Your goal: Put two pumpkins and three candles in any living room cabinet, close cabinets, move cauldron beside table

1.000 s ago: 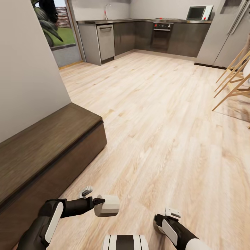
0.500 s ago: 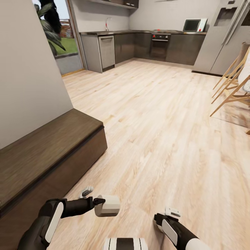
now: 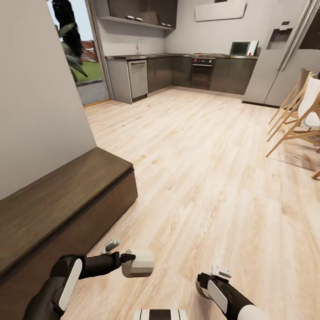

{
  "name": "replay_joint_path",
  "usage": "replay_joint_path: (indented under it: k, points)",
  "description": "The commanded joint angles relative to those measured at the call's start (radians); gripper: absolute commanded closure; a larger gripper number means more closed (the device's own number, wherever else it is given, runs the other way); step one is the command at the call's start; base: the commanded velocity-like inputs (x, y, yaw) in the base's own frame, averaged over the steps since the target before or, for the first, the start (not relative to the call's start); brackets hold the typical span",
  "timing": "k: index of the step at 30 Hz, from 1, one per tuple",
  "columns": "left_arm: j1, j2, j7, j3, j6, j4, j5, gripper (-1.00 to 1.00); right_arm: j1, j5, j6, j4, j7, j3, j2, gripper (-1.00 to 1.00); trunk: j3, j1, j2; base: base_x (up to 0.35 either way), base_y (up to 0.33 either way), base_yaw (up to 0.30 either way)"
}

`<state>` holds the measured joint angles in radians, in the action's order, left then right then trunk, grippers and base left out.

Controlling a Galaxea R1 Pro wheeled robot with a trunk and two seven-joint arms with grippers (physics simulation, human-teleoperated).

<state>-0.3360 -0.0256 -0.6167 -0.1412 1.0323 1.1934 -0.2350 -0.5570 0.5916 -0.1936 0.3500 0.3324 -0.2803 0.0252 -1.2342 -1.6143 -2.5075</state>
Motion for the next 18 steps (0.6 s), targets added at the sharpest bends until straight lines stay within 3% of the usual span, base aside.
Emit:
replay_joint_path:
  k: [1, 10, 14, 18]
  points:
    - [0.0, 0.001, 0.0, 0.0, 0.0, 0.0, 0.0, 1.0, 0.0, 0.001, 0.0, 0.0, -0.001, 0.001, 0.0, 1.0, 0.004, 0.0, 0.0, 0.0, 0.0, 0.0]
    - [0.0, 0.004, 0.001, 0.0, 0.0, 0.0, 0.001, 1.0, 0.0, 0.002, -0.006, 0.036, 0.0, 0.004, 0.0, 1.0, 0.039, 0.004, 0.002, 0.0, 0.0, 0.0]
    - [0.0, 0.004, 0.002, 0.0, 0.0, 0.0, 0.002, 1.0, -0.001, 0.002, -0.059, 0.074, 0.0, 0.005, -0.002, 1.0, 0.054, 0.006, 0.003, 0.0, 0.0, 0.0]
    - [0.0, 0.004, 0.002, 0.001, 0.001, 0.0, 0.002, 1.0, 0.012, 0.001, -0.114, 0.174, 0.0, 0.005, -0.003, 1.0, 0.07, 0.008, 0.004, 0.0, 0.0, 0.0]
